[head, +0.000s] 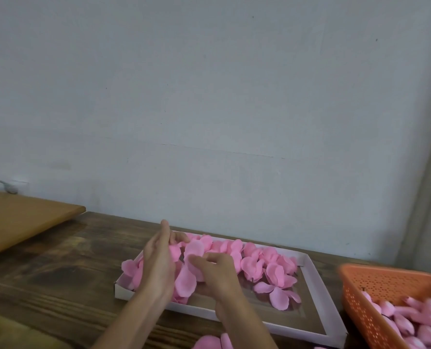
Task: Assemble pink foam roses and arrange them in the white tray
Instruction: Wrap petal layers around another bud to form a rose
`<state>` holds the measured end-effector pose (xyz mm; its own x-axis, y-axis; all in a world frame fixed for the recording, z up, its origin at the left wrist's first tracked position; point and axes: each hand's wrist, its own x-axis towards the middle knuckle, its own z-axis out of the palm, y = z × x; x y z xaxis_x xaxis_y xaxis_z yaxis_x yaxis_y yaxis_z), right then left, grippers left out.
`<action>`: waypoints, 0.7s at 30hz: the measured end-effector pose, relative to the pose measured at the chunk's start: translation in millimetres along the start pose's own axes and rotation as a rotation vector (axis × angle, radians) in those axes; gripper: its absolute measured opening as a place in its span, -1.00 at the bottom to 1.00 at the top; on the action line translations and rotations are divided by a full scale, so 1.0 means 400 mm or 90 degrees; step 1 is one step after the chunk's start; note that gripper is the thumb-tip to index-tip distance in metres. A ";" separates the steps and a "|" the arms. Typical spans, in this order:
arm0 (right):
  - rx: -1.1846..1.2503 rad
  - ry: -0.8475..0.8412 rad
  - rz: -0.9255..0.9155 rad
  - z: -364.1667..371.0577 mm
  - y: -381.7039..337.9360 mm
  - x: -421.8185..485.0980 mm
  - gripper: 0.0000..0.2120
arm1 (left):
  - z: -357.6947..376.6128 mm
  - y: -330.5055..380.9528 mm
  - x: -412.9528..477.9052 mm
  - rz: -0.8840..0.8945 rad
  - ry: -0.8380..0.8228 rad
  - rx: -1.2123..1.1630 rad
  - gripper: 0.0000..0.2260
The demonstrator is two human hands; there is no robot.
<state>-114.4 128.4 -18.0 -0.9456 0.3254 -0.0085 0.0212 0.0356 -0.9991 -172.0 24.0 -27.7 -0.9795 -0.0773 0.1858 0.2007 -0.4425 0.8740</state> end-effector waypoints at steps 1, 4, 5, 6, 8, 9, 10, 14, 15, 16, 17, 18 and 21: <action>0.003 0.000 -0.001 -0.001 -0.002 -0.001 -0.67 | -0.001 0.000 0.000 0.002 -0.006 0.001 -0.48; 0.030 -0.021 0.018 -0.002 -0.008 -0.005 -0.69 | -0.001 0.004 -0.005 0.011 -0.014 -0.002 -0.49; 0.039 -0.027 0.024 -0.001 -0.011 -0.008 -0.70 | -0.001 0.005 -0.006 0.011 -0.016 -0.006 -0.49; 0.045 -0.032 0.027 -0.001 -0.014 -0.011 -0.70 | -0.001 0.007 -0.008 0.007 -0.017 -0.008 -0.48; 0.052 -0.036 0.030 0.001 -0.018 -0.014 -0.70 | -0.002 0.008 -0.009 0.002 -0.020 -0.009 -0.47; 0.054 -0.034 0.033 0.001 -0.020 -0.015 -0.71 | -0.003 0.008 -0.008 0.002 -0.021 -0.007 -0.47; 0.054 -0.030 0.034 0.002 -0.022 -0.017 -0.72 | -0.003 0.009 -0.008 0.001 -0.023 -0.004 -0.47; 0.043 -0.015 0.020 0.005 -0.017 -0.006 -0.81 | 0.003 0.006 -0.010 -0.010 -0.032 0.018 -0.55; 0.033 -0.011 0.013 0.007 -0.015 -0.003 -0.83 | 0.006 0.005 -0.013 -0.011 -0.037 0.024 -0.57; 0.019 -0.008 0.003 0.010 -0.013 -0.001 -0.84 | 0.009 0.005 -0.016 -0.007 -0.042 0.034 -0.57; 0.002 -0.004 -0.010 0.013 -0.011 0.001 -0.83 | 0.012 0.003 -0.018 0.000 -0.043 0.049 -0.58; -0.015 0.002 -0.024 0.016 -0.009 0.002 -0.81 | 0.013 0.003 -0.020 0.008 -0.040 0.067 -0.60; -0.062 0.035 -0.058 0.021 -0.011 0.005 -0.74 | 0.015 0.005 -0.028 0.018 -0.045 0.084 -0.63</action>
<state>-119.1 120.8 -14.1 -0.9259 0.3677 0.0870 -0.0300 0.1580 -0.9870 -160.4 29.3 -25.5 -0.9710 -0.0234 0.2380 0.2328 -0.3190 0.9187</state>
